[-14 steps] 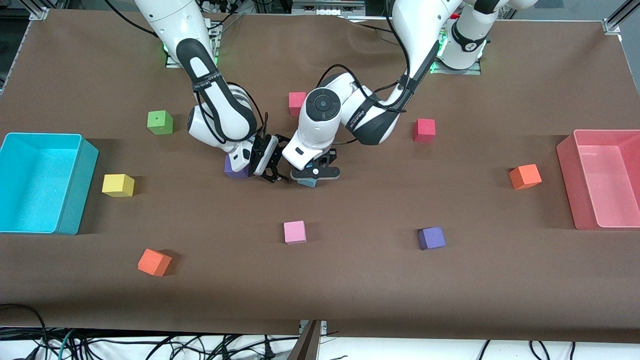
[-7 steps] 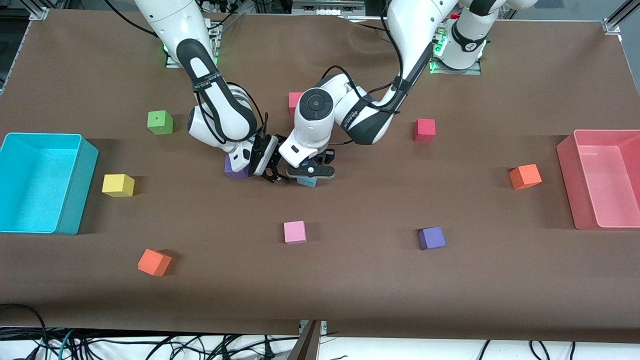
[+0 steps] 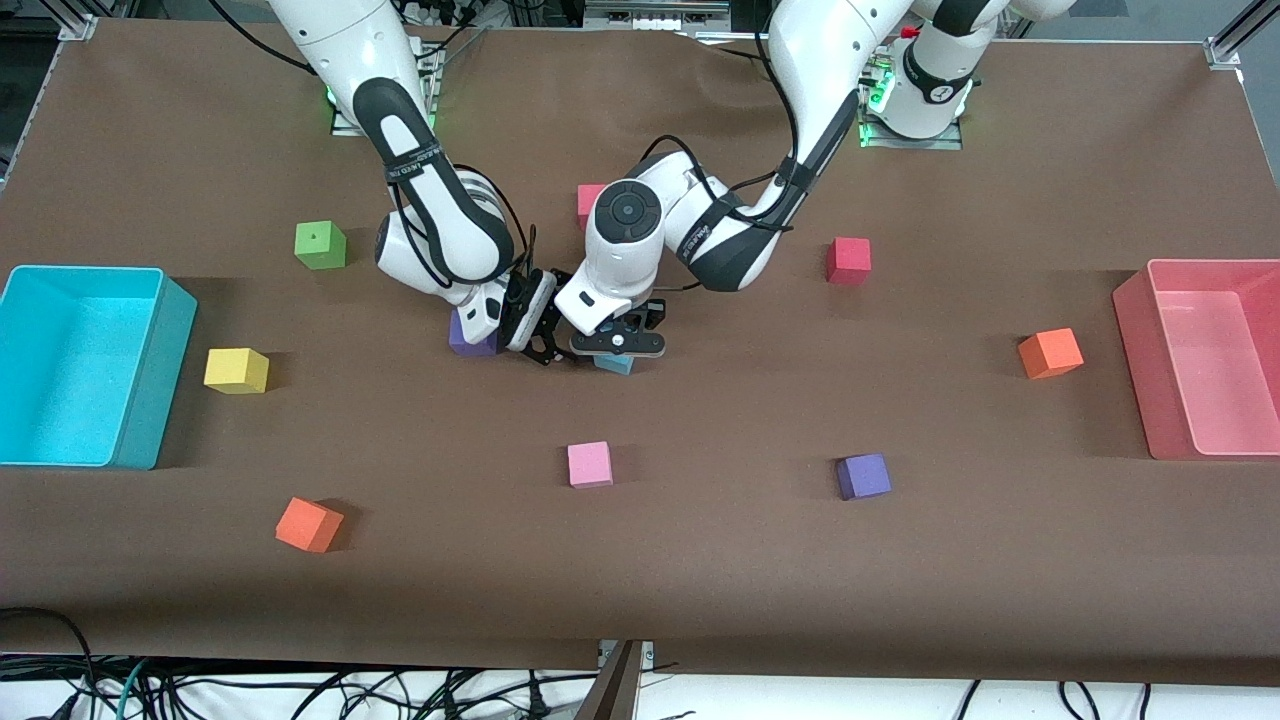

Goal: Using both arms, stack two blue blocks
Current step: 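Lower the held cube onto the placed light blue cube with the left gripper, then open the left gripper and lift away while the right gripper withdraws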

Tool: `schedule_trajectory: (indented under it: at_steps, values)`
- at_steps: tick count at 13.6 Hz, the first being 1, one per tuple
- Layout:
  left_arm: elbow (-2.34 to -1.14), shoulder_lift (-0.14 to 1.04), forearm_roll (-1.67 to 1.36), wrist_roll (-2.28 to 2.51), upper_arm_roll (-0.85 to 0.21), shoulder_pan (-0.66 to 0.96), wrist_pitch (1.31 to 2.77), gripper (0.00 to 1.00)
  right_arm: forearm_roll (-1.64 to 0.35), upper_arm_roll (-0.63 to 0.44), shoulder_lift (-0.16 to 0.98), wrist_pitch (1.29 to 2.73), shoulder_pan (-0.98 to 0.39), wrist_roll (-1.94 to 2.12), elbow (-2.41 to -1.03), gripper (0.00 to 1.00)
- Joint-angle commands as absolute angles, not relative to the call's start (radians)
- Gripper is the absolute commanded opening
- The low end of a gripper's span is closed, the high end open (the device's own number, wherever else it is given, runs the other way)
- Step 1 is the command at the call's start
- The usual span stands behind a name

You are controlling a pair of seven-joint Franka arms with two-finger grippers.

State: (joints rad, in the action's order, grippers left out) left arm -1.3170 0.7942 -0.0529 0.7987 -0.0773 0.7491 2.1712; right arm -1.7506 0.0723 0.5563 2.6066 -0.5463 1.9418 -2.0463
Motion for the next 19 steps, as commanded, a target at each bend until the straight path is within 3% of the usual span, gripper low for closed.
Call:
schedule_trajectory:
  at_steps: [1,3,9,14,19]
  values:
    - [-1.309,0.804,-0.043,0.788,-0.063,0.762,2.183,0.68,-1.744,0.081,0.568,2.62,-0.543,1.956,-2.031,1.0]
    - [-1.31,0.804,-0.035,0.784,-0.063,0.762,2.183,1.0,-1.744,0.081,0.568,2.62,-0.543,1.956,-2.033,1.0]
    - [-1.302,0.787,-0.043,0.79,-0.051,0.759,2.177,1.0,-1.744,0.081,0.557,2.619,-0.543,1.954,-2.042,1.0]
    - [-1.321,0.692,-0.052,0.788,-0.04,0.701,2.114,1.0,-1.743,0.077,0.483,2.622,-0.54,1.951,-2.134,1.0]
    - [-1.5,0.473,-0.131,0.781,-0.06,0.519,2.056,1.0,-1.737,0.072,0.402,2.631,-0.526,1.883,-2.187,1.0]
